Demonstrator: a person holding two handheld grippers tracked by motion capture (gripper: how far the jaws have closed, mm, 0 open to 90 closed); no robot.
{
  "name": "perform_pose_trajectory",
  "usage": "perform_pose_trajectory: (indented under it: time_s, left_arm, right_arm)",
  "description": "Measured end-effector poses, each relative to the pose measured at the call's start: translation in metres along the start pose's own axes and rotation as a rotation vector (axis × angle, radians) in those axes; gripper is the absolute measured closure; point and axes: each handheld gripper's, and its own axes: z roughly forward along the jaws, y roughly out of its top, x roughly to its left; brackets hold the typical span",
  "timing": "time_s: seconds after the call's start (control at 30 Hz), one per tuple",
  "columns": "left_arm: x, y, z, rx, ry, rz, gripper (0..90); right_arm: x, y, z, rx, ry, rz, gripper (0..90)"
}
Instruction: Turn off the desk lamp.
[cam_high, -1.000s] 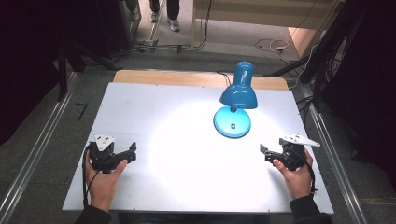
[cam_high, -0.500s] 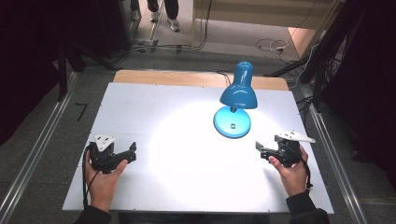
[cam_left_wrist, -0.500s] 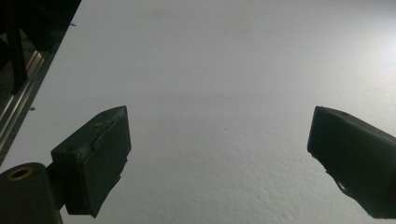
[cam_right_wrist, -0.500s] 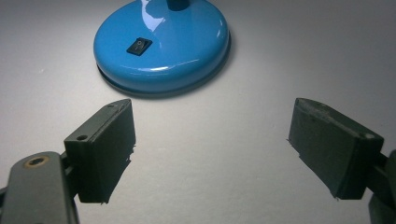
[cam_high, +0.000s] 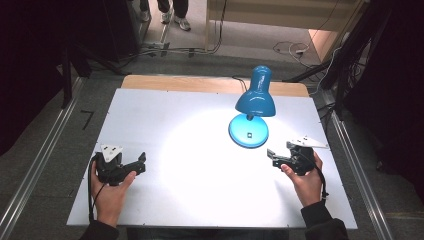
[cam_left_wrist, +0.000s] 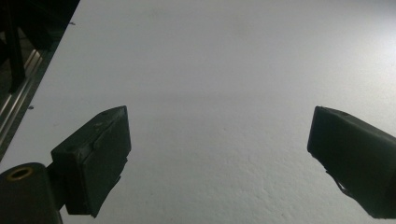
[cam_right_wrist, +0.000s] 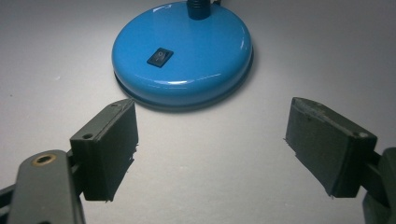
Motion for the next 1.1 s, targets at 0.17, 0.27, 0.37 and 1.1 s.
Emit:
perform_pose_trajectory:
  time_s: [0.17, 0.27, 0.37, 1.1]
  left_arm:
    - [0.000, 0.000, 0.000, -0.002, -0.001, 0.002, 6.7]
    - [0.000, 0.000, -0.001, -0.001, -0.001, 0.003, 6.7]
    - [0.000, 0.000, -0.001, 0.000, -0.002, 0.003, 6.7]
    - [0.000, 0.000, -0.001, -0.001, -0.007, 0.000, 6.7]
  right_arm:
    - [0.003, 0.004, 0.004, 0.001, 0.007, 0.001, 17.0]
    - [0.004, 0.005, 0.005, 0.002, 0.012, -0.002, 17.3]
    - [0.007, 0.007, 0.008, 0.001, 0.017, -0.005, 17.8]
    - [0.017, 0.016, 0.022, 0.001, 0.033, -0.014, 24.0]
